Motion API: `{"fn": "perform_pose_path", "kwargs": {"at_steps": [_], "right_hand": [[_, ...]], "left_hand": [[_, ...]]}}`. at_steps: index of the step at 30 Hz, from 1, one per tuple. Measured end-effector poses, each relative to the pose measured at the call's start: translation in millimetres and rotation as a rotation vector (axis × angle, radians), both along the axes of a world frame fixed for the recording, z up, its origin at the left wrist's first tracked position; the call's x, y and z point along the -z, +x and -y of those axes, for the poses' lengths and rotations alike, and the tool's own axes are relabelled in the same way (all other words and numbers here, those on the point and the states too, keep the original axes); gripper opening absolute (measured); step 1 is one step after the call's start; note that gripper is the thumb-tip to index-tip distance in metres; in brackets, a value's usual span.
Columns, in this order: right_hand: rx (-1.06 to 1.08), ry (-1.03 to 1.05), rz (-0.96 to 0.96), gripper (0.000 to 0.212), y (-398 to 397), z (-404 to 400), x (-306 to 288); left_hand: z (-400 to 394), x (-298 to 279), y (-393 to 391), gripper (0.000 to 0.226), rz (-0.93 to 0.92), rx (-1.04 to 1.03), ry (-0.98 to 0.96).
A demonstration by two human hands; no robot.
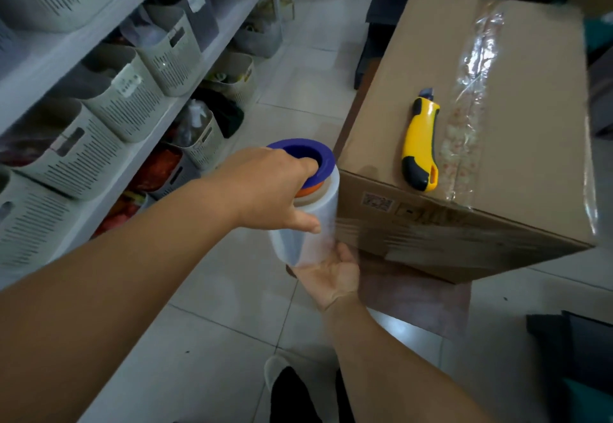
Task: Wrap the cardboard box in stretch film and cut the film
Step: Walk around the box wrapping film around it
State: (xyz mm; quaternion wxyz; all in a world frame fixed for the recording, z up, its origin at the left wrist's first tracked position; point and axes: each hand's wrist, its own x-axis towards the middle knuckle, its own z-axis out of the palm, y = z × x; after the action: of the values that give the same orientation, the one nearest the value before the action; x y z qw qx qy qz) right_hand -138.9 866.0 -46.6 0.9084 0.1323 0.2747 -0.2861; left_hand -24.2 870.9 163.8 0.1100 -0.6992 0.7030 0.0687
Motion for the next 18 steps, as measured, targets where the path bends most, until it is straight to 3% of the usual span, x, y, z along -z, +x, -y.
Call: {"fn": "perform_pose_path", "kwargs": {"at_steps": [6, 10, 18], "right_hand": [[0.162, 0.039, 0.011, 0.046, 18.9, -7.6, -18.8], [0.223, 0.05, 0.067, 0.058, 38.1, -10.2, -21.7], [0.28, 0.039, 0.063, 0.053, 62.9, -10.9, -18.2]], "left_hand": [[4.2, -6.0, 12.3, 0.052, 0.022, 0.085, -0.074], [9.0, -9.4, 27.6, 0.055, 0.004, 0.092, -0.069], [20.4, -4.4, 47.9, 0.053, 0.015, 0.126, -0.039]]}}
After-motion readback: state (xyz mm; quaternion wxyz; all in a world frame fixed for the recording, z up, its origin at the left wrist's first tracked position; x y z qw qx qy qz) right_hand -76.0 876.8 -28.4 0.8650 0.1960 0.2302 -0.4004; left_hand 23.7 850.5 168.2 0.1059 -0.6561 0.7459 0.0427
